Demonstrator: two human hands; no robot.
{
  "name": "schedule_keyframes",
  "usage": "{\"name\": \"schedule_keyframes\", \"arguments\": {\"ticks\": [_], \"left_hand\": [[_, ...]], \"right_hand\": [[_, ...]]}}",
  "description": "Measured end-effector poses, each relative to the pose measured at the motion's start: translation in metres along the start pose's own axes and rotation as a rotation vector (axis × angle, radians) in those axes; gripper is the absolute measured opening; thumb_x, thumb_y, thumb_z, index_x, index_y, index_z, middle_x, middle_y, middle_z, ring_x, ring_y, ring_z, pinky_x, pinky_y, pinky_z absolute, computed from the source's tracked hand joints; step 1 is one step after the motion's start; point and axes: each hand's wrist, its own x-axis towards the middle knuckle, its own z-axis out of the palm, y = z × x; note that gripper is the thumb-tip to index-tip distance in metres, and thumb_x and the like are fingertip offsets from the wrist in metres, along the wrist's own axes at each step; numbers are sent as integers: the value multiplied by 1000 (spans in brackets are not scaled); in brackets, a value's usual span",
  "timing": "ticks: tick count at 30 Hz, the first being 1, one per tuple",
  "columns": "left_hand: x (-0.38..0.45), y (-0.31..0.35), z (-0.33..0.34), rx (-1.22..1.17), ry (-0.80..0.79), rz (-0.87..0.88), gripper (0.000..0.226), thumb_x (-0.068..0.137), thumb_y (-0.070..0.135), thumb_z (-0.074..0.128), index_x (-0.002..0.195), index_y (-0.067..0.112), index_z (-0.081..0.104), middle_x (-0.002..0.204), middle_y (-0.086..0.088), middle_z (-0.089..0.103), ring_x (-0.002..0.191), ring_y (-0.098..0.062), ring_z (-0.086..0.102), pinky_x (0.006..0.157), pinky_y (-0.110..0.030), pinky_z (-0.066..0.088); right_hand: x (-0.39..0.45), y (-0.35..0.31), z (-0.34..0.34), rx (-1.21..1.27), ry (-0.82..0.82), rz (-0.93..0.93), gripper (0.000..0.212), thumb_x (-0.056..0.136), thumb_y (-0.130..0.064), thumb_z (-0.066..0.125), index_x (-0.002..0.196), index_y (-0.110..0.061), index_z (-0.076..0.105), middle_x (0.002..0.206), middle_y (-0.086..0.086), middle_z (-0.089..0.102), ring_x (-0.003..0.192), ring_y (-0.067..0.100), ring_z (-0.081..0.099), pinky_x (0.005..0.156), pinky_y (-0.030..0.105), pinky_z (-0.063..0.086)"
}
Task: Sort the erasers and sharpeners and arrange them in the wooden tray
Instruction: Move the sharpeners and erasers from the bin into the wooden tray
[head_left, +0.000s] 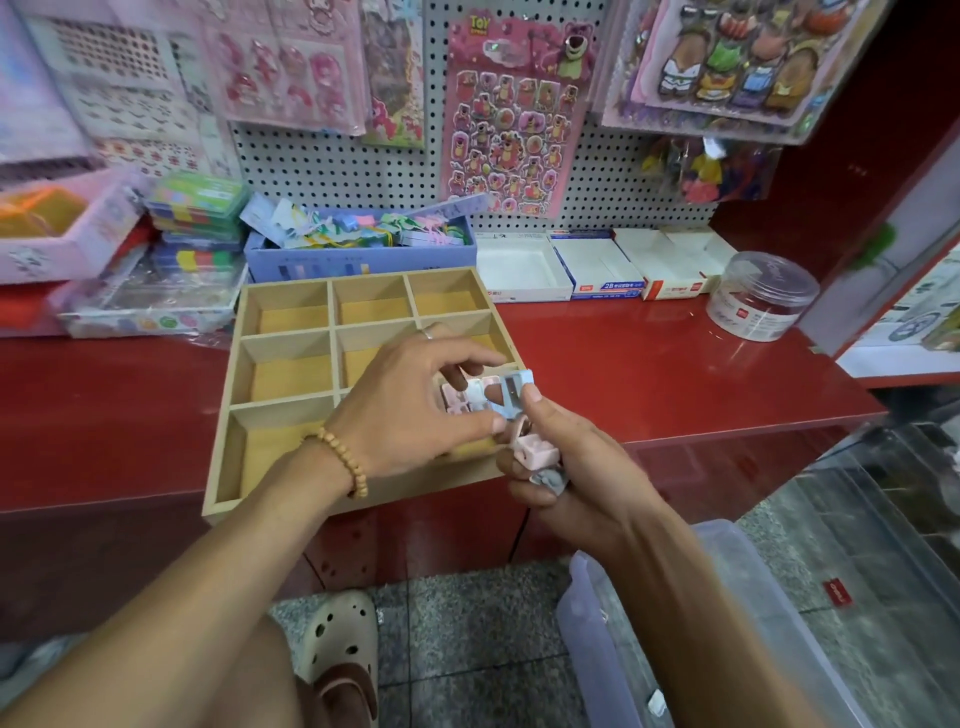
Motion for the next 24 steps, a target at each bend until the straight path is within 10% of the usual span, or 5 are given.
{"name": "schedule_keyframes", "arguments": {"ticks": [16, 24], "left_hand": [[-28, -42, -66, -27, 209, -98, 31, 62, 28, 74, 93, 28, 69, 81, 15, 69, 83, -2, 65, 63, -24, 51], [-35, -72, -80, 122, 156, -208, 30, 67, 24, 81, 94, 29, 68, 91, 14, 61, 79, -4, 58, 68, -18, 43]], "right_hand": [[61, 22, 81, -106, -10, 111, 28, 79, -32, 70, 95, -9, 64, 73, 5, 56, 51, 11, 40, 34, 16, 24], [86, 18, 100, -151, 265, 71, 15, 95, -22, 65, 87, -10, 61, 68, 5, 53, 44, 10, 43, 35, 19, 27]]}}
